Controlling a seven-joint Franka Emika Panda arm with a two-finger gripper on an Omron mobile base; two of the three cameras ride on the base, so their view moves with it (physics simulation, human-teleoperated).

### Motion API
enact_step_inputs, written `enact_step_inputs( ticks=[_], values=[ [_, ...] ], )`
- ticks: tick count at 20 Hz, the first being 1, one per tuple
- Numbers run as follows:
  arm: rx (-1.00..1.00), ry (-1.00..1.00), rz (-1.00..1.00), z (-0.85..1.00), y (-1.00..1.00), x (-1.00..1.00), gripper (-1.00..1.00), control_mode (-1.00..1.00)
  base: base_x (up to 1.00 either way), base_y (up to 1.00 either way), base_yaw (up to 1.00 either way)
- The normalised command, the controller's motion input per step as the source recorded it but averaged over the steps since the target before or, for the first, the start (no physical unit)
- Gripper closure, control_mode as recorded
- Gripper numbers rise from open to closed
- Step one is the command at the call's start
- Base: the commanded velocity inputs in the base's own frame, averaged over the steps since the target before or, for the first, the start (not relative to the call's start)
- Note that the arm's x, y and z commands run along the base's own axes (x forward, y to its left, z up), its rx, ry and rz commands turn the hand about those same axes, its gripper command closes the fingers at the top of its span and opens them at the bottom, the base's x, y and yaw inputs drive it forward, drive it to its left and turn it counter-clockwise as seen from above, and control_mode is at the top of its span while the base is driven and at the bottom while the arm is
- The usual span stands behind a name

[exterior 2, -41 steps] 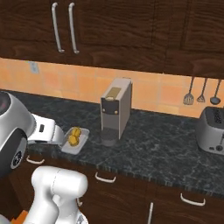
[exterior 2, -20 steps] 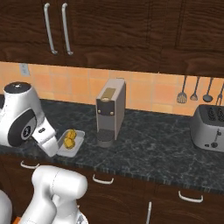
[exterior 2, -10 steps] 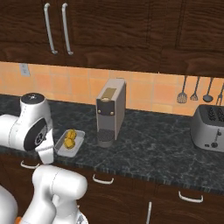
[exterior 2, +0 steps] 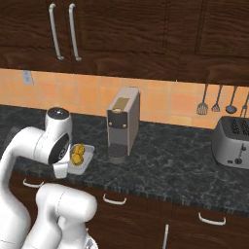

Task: Take the meat container that has the shrimp and place it on the second highest rack of the freezer. Then take the vegetable container that has the squashs and place it on the highest rack of the freezer.

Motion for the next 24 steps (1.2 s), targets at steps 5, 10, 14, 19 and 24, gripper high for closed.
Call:
enact_step_inputs(
  ticks=[5,10,14,19,24],
  values=[
    [0.02,0.0,0.0,-0.59,0.02,0.43,-1.0,-1.0,0.0,0.0,0.0],
    [0.0,0.0,-0.12,-0.49,0.22,0.42,-1.0,-1.0,0.0,0.0,0.0],
    [0.0,0.0,-0.14,-0.37,0.04,0.29,-1.0,-1.0,0.0,0.0,0.0],
    [0.01,0.01,-0.1,-0.24,0.0,0.27,-1.0,-1.0,0.0,0.0,0.0],
    [0.14,0.06,0.0,-0.37,0.0,0.07,-1.0,-1.0,0.0,0.0,0.0]
  ],
)
